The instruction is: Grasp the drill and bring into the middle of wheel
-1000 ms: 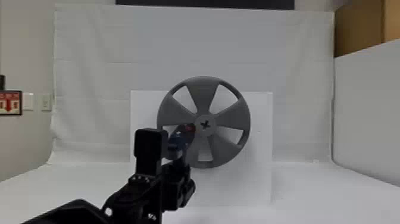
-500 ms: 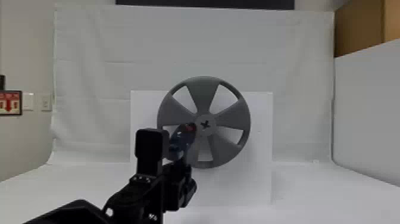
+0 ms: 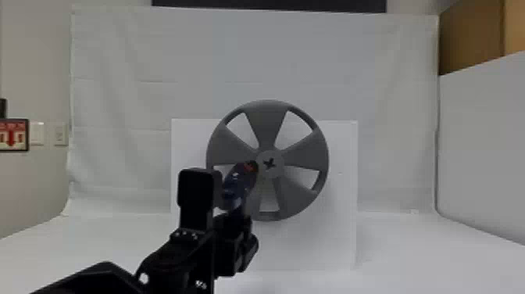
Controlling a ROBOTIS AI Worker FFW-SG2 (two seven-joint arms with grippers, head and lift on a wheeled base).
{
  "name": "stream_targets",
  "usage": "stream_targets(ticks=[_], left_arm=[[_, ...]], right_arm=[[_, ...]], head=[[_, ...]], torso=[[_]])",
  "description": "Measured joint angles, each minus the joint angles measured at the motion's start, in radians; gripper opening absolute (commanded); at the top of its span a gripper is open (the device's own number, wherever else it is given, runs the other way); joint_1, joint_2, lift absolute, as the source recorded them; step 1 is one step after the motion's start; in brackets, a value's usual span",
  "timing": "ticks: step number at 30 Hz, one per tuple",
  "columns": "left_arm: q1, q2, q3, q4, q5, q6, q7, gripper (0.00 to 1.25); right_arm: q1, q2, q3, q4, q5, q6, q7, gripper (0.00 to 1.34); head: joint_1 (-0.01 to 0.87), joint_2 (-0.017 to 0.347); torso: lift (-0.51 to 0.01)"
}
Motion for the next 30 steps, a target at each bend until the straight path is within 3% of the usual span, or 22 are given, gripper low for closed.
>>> stream_targets(ticks=[18, 30], left_arm=[[0.005, -0.001, 0.006, 0.0, 0.0, 0.0, -0.003, 0.02], [0.053, 0.002, 0.07, -0.054, -0.001, 0.001, -0.086, 0.02]], right_arm=[[0.0, 0.0, 0.003, 0.0, 0.002, 0.001, 0.0, 1.23], [0.008, 0.0, -0.009, 0.0, -0.003, 0.002, 0.0, 1.23]], head=[[0.0, 0.0], [0.0, 0.0]], torso=[[-0.406], [-0.406]])
